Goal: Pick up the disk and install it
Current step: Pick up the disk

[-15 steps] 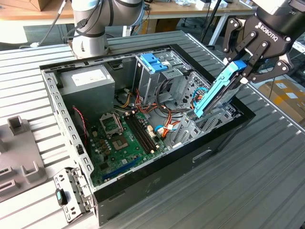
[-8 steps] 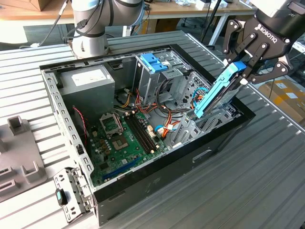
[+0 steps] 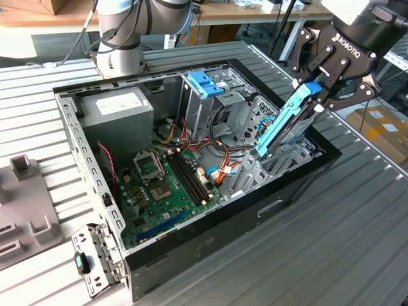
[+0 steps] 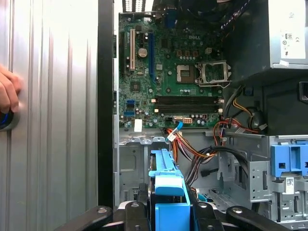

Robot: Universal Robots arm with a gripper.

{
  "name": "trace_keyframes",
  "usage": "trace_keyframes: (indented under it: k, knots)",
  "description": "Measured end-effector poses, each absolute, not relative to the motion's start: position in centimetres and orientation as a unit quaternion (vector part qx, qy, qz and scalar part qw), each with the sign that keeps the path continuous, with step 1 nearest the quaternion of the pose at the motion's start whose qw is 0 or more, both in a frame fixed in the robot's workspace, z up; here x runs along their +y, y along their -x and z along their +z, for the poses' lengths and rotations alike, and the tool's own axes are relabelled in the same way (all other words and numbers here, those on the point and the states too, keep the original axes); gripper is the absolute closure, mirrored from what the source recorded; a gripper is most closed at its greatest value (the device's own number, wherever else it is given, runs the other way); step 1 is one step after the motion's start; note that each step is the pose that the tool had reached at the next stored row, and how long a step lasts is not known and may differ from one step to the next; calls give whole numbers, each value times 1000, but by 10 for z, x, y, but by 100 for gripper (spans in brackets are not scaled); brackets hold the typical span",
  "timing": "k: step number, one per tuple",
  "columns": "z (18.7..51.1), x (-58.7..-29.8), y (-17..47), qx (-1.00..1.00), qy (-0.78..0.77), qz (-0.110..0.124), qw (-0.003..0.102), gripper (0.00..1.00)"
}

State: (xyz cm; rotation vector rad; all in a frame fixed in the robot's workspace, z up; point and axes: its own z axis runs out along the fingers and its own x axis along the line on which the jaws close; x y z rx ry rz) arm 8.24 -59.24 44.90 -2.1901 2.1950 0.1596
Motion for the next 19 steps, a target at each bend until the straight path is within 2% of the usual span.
trace_keyframes:
  k: [19]
  knots:
    - [439, -592, -77, 707, 705, 51, 18, 63]
